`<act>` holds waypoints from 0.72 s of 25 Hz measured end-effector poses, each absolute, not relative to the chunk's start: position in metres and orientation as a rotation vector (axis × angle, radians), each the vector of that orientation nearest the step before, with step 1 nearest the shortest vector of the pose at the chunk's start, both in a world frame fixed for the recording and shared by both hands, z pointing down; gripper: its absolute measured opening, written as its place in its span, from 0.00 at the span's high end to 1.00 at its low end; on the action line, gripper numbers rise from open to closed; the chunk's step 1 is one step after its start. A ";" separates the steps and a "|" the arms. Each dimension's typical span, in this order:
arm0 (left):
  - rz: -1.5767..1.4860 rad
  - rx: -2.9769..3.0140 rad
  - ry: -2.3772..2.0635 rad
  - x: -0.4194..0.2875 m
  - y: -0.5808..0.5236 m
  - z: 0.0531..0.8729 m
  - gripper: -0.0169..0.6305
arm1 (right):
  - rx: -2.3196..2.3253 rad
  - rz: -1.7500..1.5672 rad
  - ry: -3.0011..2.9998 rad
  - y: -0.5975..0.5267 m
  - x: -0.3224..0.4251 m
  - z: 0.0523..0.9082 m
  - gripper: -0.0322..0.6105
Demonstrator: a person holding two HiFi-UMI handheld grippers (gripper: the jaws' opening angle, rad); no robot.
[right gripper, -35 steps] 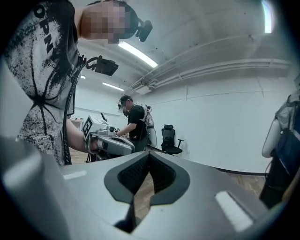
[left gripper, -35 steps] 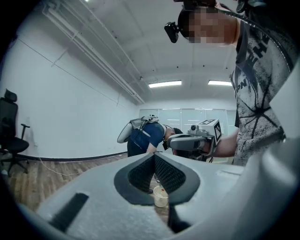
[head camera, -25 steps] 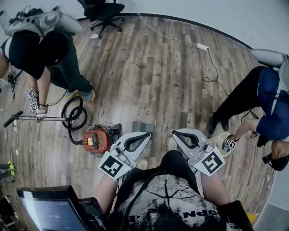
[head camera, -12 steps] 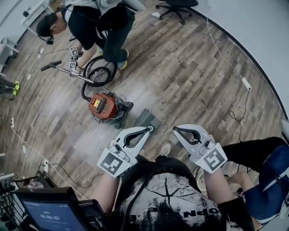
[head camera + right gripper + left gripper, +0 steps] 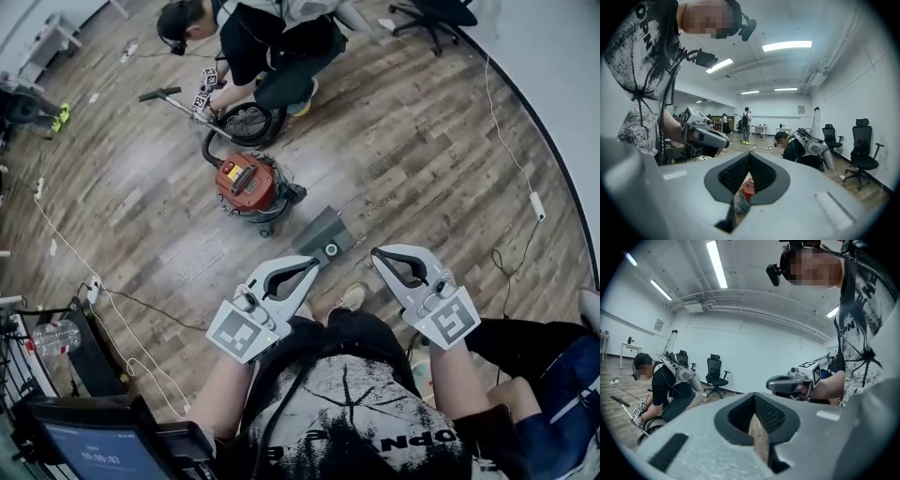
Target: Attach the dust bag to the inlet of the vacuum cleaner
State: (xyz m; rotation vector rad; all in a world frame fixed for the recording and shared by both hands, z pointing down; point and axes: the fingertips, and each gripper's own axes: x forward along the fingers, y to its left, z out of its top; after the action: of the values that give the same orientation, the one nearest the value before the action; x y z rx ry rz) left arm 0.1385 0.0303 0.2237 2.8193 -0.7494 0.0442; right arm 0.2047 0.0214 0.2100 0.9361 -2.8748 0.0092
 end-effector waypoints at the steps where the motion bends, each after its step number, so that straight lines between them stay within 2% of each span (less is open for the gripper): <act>1: 0.049 2.826 -0.739 0.133 0.037 0.227 0.97 | 0.945 -0.003 -2.872 0.026 0.198 0.210 0.94; 9: 0.051 2.903 -0.720 0.074 0.058 0.225 0.97 | 0.928 -0.051 -2.868 0.047 0.125 0.201 0.94; 18: 0.121 2.886 -0.833 0.052 0.066 0.242 0.97 | 0.766 -0.123 -2.861 0.046 0.099 0.209 0.94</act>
State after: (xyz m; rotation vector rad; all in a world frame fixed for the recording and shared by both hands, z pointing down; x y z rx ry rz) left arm 0.0523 0.0658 0.2420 2.8861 -0.8331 0.1213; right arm 0.0987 0.0457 0.2092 0.7660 -2.8608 -0.1225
